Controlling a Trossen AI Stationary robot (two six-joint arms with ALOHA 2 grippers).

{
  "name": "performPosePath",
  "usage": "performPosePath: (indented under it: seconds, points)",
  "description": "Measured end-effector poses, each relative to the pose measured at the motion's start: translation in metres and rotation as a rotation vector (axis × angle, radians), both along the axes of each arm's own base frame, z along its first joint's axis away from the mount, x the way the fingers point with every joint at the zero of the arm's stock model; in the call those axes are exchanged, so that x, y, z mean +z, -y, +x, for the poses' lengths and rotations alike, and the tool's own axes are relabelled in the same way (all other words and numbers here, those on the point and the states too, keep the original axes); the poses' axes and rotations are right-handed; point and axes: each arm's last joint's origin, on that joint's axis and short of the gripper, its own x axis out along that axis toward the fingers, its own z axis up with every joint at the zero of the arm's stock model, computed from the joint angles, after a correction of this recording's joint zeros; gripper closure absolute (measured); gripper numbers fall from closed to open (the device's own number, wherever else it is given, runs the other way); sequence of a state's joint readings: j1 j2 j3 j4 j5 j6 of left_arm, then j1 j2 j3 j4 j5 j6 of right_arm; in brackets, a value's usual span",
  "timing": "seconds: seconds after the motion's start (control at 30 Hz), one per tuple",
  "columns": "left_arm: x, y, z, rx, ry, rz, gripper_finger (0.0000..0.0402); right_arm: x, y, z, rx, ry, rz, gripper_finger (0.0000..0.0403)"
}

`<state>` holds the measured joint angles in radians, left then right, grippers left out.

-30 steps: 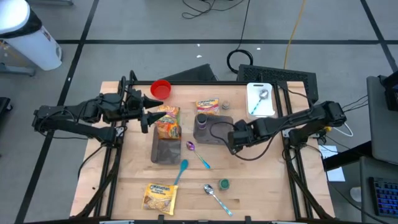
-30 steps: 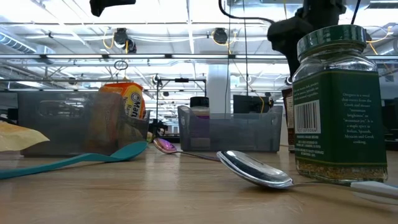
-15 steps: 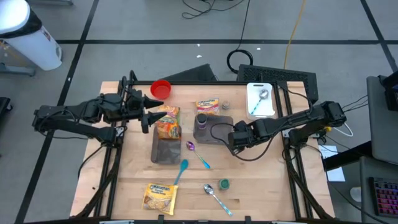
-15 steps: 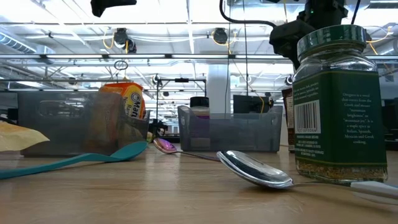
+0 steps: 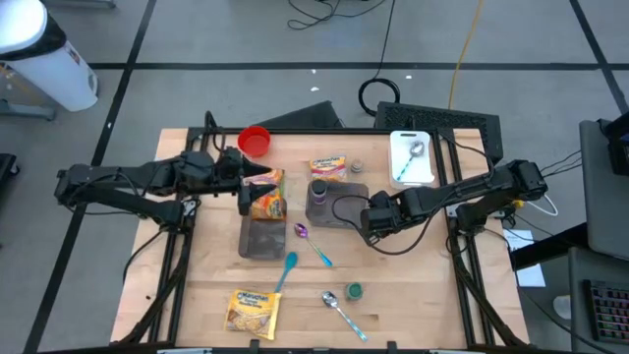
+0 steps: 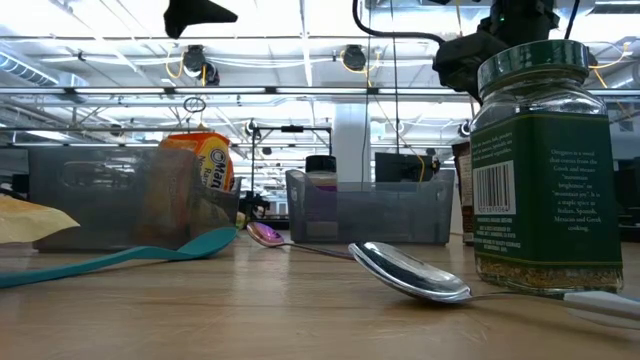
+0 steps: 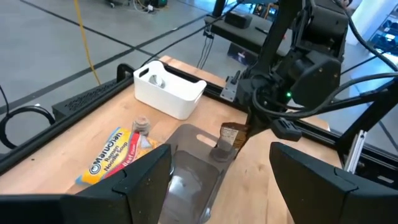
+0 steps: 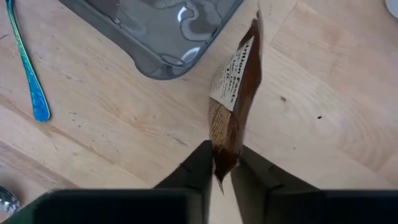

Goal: Pick & Place Food Item
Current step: Put the orange spice bag into the right black bin

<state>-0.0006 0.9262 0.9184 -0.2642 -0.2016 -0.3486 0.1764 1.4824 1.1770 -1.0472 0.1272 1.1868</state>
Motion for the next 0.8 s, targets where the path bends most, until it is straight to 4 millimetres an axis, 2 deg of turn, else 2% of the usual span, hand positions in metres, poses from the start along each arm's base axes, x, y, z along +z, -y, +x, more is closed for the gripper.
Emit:
performPosePath:
  seconds: [0.1,0.23,0.53,0.7,0.8]
  points:
    - [-0.002,0.0,0.006,0.0,0.0,0.0,0.0124,0.001,0.0,0.0,0.02,0.0,-0.002,0.0397]
    - [-0.001,0.0,0.011,-0.006,0.024,0.002,0.0124,0.007,0.001,-0.006,0.033,-0.001,0.014,0.04]
    - [0.0,0.002,0.012,-0.101,0.032,0.037,0.0124,0.044,0.007,-0.045,0.028,0.074,0.043,0.0402]
    - [0.001,-0.003,0.029,-0.16,-0.004,0.028,0.0124,0.062,0.009,-0.059,0.046,0.191,0.078,0.0402]
    - [0.013,-0.009,0.045,-0.202,-0.028,0.043,0.0124,0.067,0.009,-0.058,0.088,0.254,0.076,0.0403]
